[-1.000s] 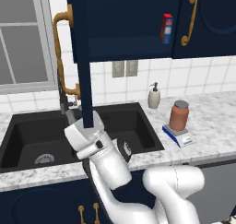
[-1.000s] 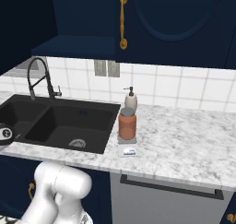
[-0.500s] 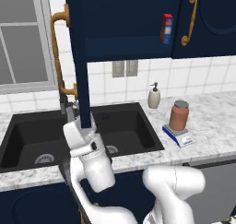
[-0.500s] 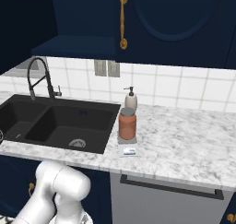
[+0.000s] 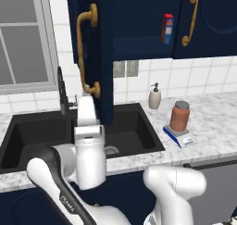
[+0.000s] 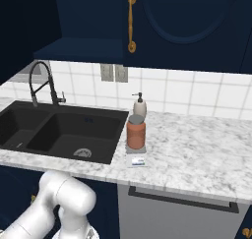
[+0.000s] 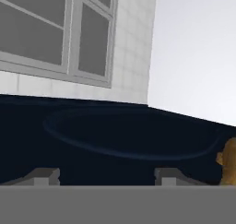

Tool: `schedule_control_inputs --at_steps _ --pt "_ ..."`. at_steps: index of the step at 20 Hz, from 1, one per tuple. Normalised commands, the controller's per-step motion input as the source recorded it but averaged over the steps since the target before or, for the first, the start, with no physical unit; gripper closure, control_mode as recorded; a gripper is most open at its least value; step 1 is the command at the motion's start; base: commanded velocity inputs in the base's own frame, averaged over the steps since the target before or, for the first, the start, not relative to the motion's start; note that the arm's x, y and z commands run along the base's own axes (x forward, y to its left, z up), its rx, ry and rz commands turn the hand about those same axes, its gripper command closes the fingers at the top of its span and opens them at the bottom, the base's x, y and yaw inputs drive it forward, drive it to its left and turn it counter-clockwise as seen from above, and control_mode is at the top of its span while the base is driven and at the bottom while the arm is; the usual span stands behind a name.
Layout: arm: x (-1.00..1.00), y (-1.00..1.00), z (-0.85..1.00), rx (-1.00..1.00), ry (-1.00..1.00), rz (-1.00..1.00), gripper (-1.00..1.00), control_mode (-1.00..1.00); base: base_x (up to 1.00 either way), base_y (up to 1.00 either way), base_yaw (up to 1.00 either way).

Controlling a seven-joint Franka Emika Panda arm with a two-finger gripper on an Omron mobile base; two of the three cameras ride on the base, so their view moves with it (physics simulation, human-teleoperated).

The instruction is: Pick the honey bottle and place it on the digital scale for weighing, and close the cabinet.

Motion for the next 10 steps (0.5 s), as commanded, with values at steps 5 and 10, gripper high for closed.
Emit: schedule_control_inputs --at_steps 5,10 --pt "0.0 -0.91 0.9 0.27 0.29 0.0 -1.0 -1.0 0.0 0.0 0.0" --pt "0.29 -0.75 0.45 0.15 0.46 -0.02 -1.0 -1.0 0.0 0.0 0.0"
